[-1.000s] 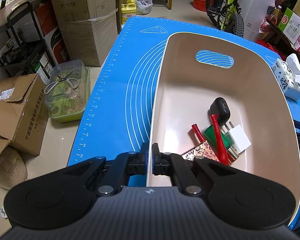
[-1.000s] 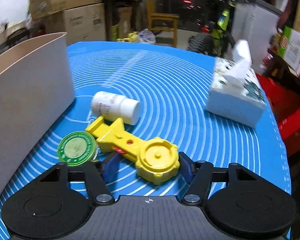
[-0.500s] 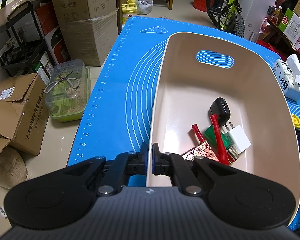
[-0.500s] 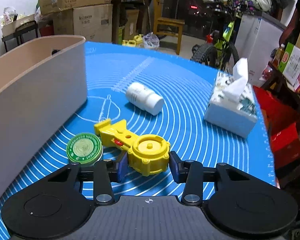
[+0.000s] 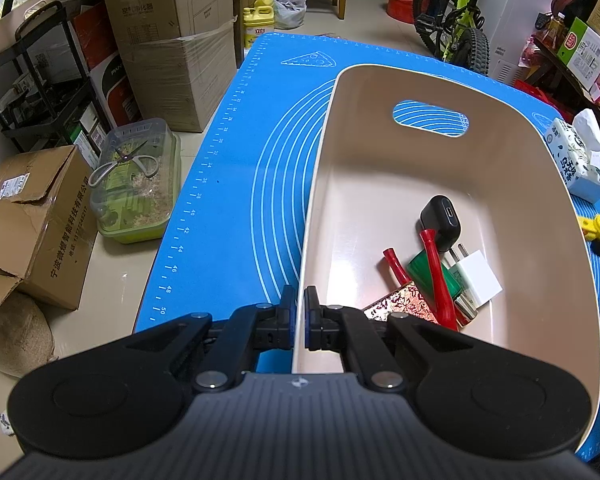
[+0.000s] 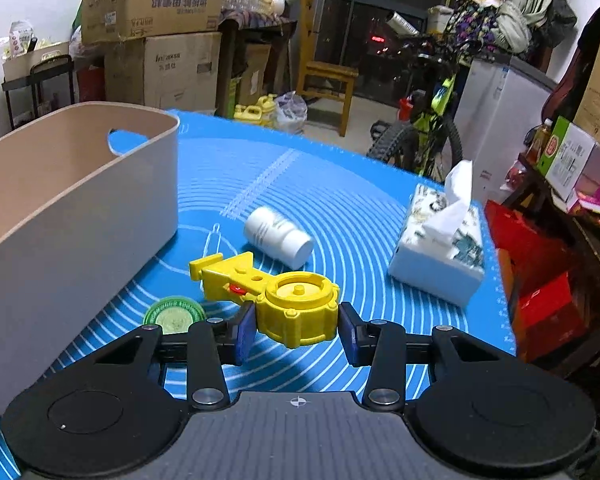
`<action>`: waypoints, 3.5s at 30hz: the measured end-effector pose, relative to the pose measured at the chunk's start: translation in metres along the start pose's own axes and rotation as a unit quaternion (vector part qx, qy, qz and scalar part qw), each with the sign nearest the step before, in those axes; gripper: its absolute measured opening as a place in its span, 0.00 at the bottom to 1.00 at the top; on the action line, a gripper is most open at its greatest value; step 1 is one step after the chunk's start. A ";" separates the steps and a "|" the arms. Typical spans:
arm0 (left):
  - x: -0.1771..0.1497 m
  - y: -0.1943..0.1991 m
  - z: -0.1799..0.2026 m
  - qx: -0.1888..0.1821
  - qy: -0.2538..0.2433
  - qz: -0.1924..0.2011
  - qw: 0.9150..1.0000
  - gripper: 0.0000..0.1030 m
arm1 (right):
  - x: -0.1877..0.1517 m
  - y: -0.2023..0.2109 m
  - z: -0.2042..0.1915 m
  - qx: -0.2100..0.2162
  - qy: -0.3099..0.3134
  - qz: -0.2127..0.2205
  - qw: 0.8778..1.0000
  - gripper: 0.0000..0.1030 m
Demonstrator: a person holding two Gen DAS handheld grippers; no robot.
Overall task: Organize rigid objects
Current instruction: 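Grasp the yellow plastic part by its round cap with the right gripper, then carry the yellow part into the basket and open the right gripper, then grasp the green round ointment tin with the right gripper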
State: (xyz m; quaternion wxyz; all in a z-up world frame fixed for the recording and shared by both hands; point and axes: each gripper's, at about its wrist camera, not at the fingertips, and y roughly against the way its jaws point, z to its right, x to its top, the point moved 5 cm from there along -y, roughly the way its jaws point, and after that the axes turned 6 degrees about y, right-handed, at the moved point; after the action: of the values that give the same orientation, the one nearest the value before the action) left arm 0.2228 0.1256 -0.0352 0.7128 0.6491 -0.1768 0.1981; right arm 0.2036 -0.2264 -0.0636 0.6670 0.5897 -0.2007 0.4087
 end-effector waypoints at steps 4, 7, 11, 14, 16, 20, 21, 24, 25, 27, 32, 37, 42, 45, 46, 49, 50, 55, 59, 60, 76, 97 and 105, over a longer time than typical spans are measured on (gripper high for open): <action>0.000 0.000 0.000 0.000 0.000 0.000 1.000 0.06 | 0.013 0.014 0.001 -0.009 -0.002 0.030 1.000 0.48; 0.000 0.000 0.000 0.000 0.000 0.000 1.000 0.06 | 0.027 0.025 -0.004 -0.015 -0.005 0.058 0.998 0.48; 0.000 0.000 -0.001 0.000 0.000 0.000 1.000 0.06 | 0.045 0.039 -0.011 -0.014 -0.011 0.092 0.996 0.48; 0.000 0.000 0.000 0.000 0.000 0.000 1.000 0.06 | 0.058 0.045 -0.022 -0.007 -0.010 0.110 0.994 0.48; 0.000 0.000 0.000 0.000 0.000 0.000 1.000 0.06 | 0.066 0.048 -0.031 0.003 -0.007 0.120 0.993 0.48; 0.000 0.000 0.000 0.000 0.000 0.000 1.000 0.06 | 0.081 0.048 -0.055 0.033 0.002 0.135 0.990 0.48; 0.000 0.000 0.000 0.000 0.000 0.000 1.000 0.06 | 0.083 0.046 -0.062 0.040 0.005 0.136 0.990 0.48; 0.000 0.000 0.000 0.000 0.000 0.000 1.000 0.06 | 0.090 0.039 -0.087 0.063 0.022 0.131 0.989 0.48; 0.000 0.000 0.000 0.000 0.000 0.000 1.000 0.06 | 0.093 0.036 -0.095 0.071 0.029 0.128 0.989 0.48; 0.000 0.000 0.000 0.000 0.000 0.000 1.000 0.06 | 0.095 0.032 -0.110 0.085 0.038 0.121 0.988 0.48; -0.002 -0.001 0.001 0.000 -0.001 0.000 1.000 0.06 | 0.099 0.021 -0.147 0.108 0.075 0.096 0.987 0.48; -0.002 -0.002 0.000 -0.004 0.001 -0.001 1.000 0.05 | 0.095 0.006 -0.169 0.124 0.098 0.052 0.986 0.48; -0.002 -0.002 0.002 -0.003 0.000 -0.001 1.000 0.05 | 0.087 -0.002 -0.184 0.121 0.130 0.021 0.984 0.49; -0.002 -0.001 0.002 -0.002 -0.001 -0.001 1.000 0.05 | 0.084 -0.006 -0.187 0.123 0.128 0.002 0.984 0.49; -0.002 -0.002 0.002 -0.001 -0.001 -0.001 1.000 0.05 | 0.085 -0.006 -0.186 0.122 0.126 0.001 0.985 0.48; -0.002 -0.001 0.002 0.000 -0.002 -0.001 1.000 0.05 | 0.090 0.000 -0.177 0.120 0.109 0.013 0.987 0.50; -0.002 -0.001 0.002 0.000 -0.002 -0.001 1.000 0.05 | 0.091 0.003 -0.172 0.120 0.100 0.017 0.988 0.55; -0.002 -0.001 0.002 0.000 -0.002 -0.001 1.000 0.05 | 0.098 0.023 -0.140 0.109 0.043 0.042 0.992 0.71; -0.002 -0.002 0.002 0.000 -0.002 -0.001 1.000 0.06 | 0.096 0.034 -0.107 0.075 0.012 0.056 0.996 0.80; -0.002 -0.001 0.002 0.000 -0.002 -0.001 1.000 0.06 | 0.095 0.035 -0.100 0.068 0.005 0.058 0.996 0.83; -0.002 -0.001 0.001 0.003 -0.002 -0.001 1.000 0.06 | 0.028 0.005 -0.022 0.021 -0.046 0.010 0.999 0.87; -0.001 0.000 0.002 0.006 -0.004 -0.001 1.000 0.06 | -0.006 -0.055 -0.071 0.061 -0.008 -0.045 0.997 0.85; -0.001 0.000 0.002 0.006 -0.004 0.000 1.000 0.06 | -0.009 -0.060 -0.075 0.067 -0.006 -0.044 0.997 0.62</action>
State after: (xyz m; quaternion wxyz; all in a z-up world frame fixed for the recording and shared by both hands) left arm 0.2223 0.1234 -0.0354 0.7079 0.6547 -0.1782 0.1961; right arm 0.2291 -0.1560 -0.1245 0.6419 0.6440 -0.1512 0.3879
